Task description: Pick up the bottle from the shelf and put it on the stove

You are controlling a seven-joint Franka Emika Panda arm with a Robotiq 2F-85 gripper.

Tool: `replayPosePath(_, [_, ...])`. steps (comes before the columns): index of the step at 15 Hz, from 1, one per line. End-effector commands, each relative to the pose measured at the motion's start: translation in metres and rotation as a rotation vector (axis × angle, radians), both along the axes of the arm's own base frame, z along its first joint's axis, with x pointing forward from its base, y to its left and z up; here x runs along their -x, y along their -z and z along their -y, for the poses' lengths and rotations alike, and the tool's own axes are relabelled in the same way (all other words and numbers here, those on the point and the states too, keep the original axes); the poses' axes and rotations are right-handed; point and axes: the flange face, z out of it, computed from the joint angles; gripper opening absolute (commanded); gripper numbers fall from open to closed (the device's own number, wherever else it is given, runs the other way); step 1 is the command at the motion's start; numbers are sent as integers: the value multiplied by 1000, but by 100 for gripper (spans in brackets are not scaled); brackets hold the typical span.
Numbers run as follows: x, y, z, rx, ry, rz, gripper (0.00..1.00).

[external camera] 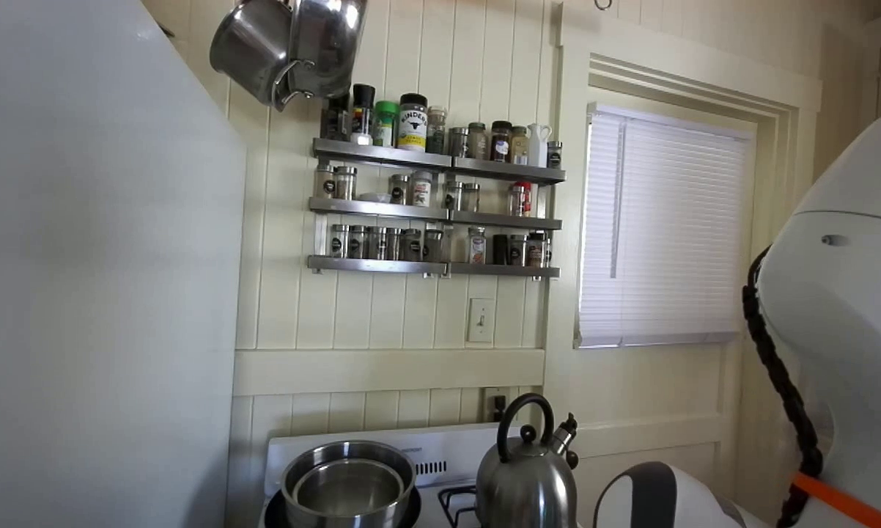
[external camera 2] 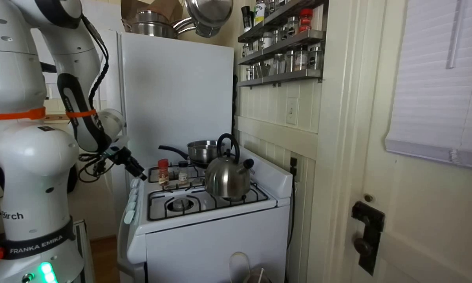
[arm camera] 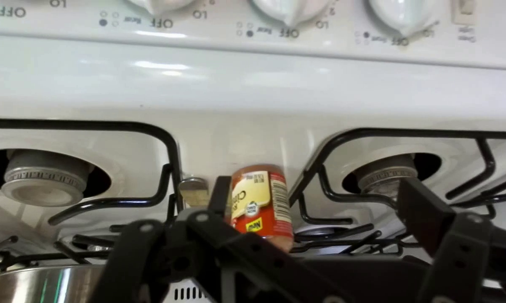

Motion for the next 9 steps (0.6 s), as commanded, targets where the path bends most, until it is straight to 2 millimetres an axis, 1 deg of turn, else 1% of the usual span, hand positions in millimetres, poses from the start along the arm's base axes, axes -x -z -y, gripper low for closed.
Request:
replayPosePath(1, [3,-28,1,-86,-29,-115,100])
replayPosePath(3, [-12,-33,-11,-126,-28,-184,100])
replayPosePath(4, [-15,-36,-12,-144,-41,-204,100])
replayPosePath(5, [-15,-41,-13,-173,-106,-224,100])
replayPosePath(6, [-15,-40,-14,-184,-151,-254,100])
replayPosePath(7, [-14,-40,-13,-154,-99,-204,100])
replayPosePath(9, [-17,-41,-11,-160,-104,-208,100])
